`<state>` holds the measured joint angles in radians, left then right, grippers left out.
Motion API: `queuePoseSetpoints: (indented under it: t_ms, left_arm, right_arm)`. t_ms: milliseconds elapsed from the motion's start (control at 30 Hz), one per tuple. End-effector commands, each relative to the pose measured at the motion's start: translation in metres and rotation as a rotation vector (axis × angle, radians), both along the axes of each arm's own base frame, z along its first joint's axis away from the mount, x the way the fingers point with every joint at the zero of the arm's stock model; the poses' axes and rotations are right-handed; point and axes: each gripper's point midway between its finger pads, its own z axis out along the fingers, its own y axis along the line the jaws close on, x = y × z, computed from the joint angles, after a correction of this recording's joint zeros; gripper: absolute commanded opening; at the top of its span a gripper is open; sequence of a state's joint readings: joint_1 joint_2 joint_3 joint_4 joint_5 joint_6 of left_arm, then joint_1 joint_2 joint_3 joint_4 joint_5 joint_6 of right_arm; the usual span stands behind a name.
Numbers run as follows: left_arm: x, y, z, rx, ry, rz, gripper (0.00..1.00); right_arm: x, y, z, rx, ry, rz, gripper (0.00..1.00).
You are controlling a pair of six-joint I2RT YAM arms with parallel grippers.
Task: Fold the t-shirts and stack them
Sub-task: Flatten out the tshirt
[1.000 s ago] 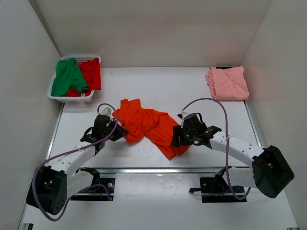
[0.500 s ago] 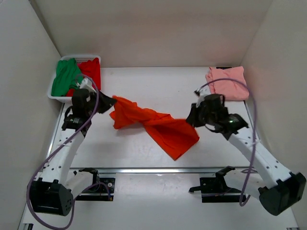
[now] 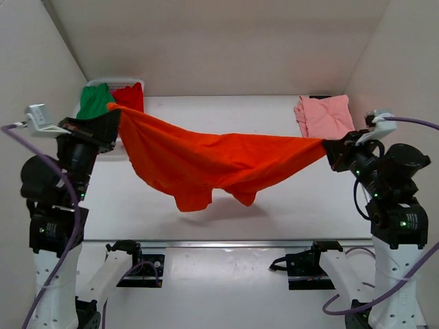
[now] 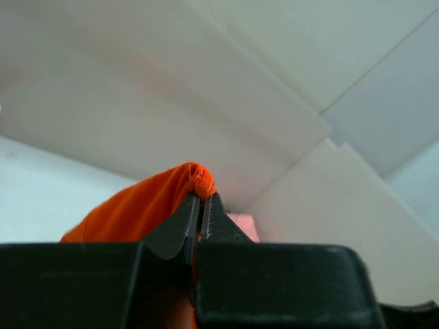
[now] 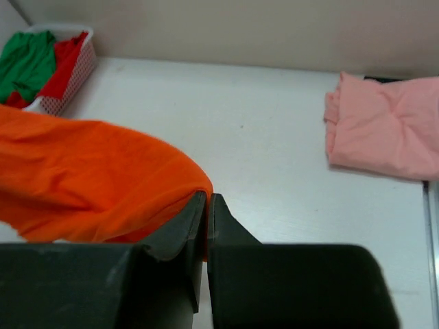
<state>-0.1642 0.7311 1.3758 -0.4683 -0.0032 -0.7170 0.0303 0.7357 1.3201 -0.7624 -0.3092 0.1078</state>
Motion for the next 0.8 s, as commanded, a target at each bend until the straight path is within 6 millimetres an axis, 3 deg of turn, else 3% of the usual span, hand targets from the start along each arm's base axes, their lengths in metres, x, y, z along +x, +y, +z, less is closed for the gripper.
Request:
queuePoseSetpoints:
  t_ms: [0,100,200,233,267,300,333,367,400,433,467,533,600,667,700,767]
  left_arm:
    - [-0.002,0.022,0.003,-0.010,0.045,0.130,0.00]
    - [0.011,0.022,-0.013,0.013,0.100,0.152,0.00]
    - [0.045,0.009,-0.056,0.061,0.223,0.099,0.00]
    - [0.065,0.011,-0.086,0.067,0.303,0.097,0.00]
    - [0.080,-0.002,-0.118,0.072,0.387,0.020,0.00]
    - [0.093,-0.001,-0.134,0.069,0.417,0.003,0.00]
    - [0.111,-0.016,-0.175,0.070,0.509,-0.067,0.00]
    - [0.124,-0.027,-0.224,0.096,0.621,-0.110,0.00]
    - [0.132,-0.034,-0.237,0.108,0.637,-0.126,0.00]
    - [0.147,-0.042,-0.271,0.139,0.705,-0.143,0.08]
    - [0.159,-0.041,-0.304,0.162,0.775,-0.139,0.30]
    - [0.176,-0.041,-0.335,0.188,0.835,-0.146,0.50]
    - [0.189,-0.037,-0.344,0.200,0.849,-0.146,0.63]
    - [0.184,-0.036,-0.343,0.236,0.846,-0.150,0.65]
    - [0.177,-0.039,-0.340,0.265,0.842,-0.169,0.64]
    - [0.143,-0.051,-0.330,0.287,0.822,-0.240,0.61]
  right_arm:
    - [-0.021,0.009,0.047,-0.016,-0.128,0.068,0.00]
    - [-0.017,0.007,0.059,-0.011,-0.146,0.058,0.00]
    - [0.005,0.001,0.052,-0.018,-0.113,0.044,0.00]
    - [0.008,0.005,0.046,-0.014,-0.092,0.064,0.00]
    - [0.018,0.009,0.035,-0.004,-0.064,0.086,0.00]
    - [0.027,0.011,0.013,0.008,-0.009,0.095,0.00]
    - [0.036,0.015,0.008,0.016,-0.007,0.109,0.00]
    - [0.051,0.014,-0.015,0.019,0.037,0.103,0.00]
    - [0.057,0.026,-0.041,0.017,0.087,0.137,0.00]
    - [0.069,0.026,-0.069,0.005,0.154,0.112,0.01]
    - [0.080,0.030,-0.089,-0.026,0.196,0.103,0.00]
    - [0.091,0.037,-0.135,-0.056,0.312,0.101,0.00]
    - [0.104,0.042,-0.169,-0.070,0.377,0.109,0.00]
    - [0.111,0.041,-0.189,-0.078,0.406,0.098,0.00]
    - [0.112,0.036,-0.198,-0.083,0.422,0.078,0.00]
    - [0.116,0.029,-0.212,-0.089,0.457,0.064,0.00]
